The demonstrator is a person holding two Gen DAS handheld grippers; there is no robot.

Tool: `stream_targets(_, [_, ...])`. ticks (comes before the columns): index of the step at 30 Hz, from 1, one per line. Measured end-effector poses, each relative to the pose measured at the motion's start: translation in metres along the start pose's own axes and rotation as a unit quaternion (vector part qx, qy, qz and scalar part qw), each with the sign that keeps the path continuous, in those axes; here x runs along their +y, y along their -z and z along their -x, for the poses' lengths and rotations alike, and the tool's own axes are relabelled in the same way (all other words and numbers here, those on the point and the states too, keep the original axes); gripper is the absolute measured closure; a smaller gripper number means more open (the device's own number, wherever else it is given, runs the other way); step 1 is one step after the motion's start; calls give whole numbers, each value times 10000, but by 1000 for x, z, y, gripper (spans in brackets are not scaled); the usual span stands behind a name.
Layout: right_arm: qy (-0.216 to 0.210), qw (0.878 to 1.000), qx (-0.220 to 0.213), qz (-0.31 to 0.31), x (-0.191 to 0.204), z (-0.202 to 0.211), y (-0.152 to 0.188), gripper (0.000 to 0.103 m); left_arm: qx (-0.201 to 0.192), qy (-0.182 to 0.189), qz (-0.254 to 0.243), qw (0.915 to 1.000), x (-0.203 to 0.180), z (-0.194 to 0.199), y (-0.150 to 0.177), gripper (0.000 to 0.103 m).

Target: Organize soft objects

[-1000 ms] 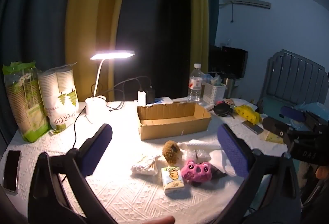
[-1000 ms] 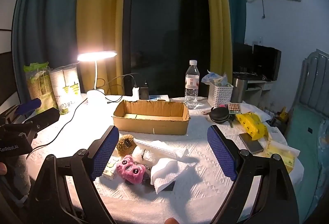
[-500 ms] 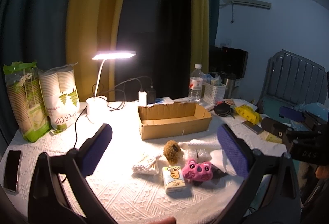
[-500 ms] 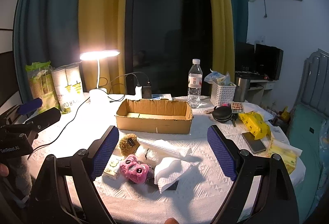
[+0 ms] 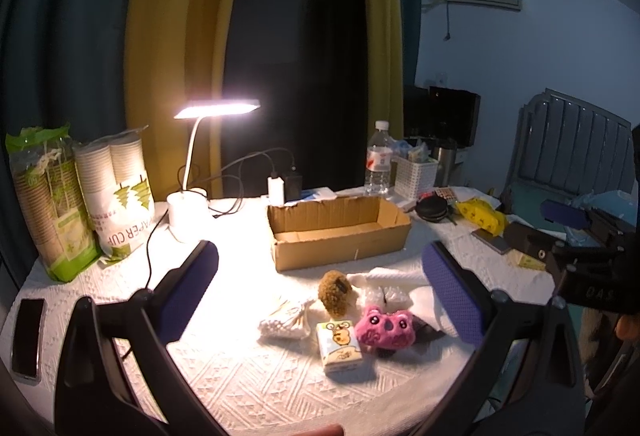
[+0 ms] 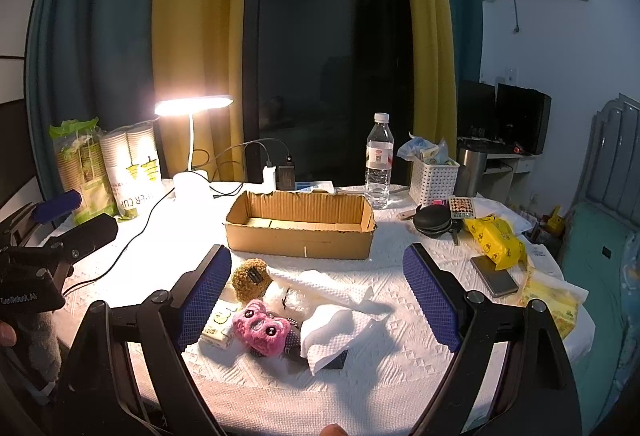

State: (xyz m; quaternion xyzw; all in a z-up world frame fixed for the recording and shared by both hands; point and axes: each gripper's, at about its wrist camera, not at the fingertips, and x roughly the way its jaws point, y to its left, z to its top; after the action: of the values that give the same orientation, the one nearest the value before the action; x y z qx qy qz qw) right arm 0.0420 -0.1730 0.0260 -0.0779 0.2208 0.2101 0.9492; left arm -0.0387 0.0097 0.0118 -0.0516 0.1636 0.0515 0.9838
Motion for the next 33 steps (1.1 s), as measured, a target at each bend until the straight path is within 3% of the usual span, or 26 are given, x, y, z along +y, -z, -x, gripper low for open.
stream_targets(33, [-7, 10000, 32, 4, 2, -3, 3, 13, -15, -4, 11, 10000, 1, 1, 1, 0])
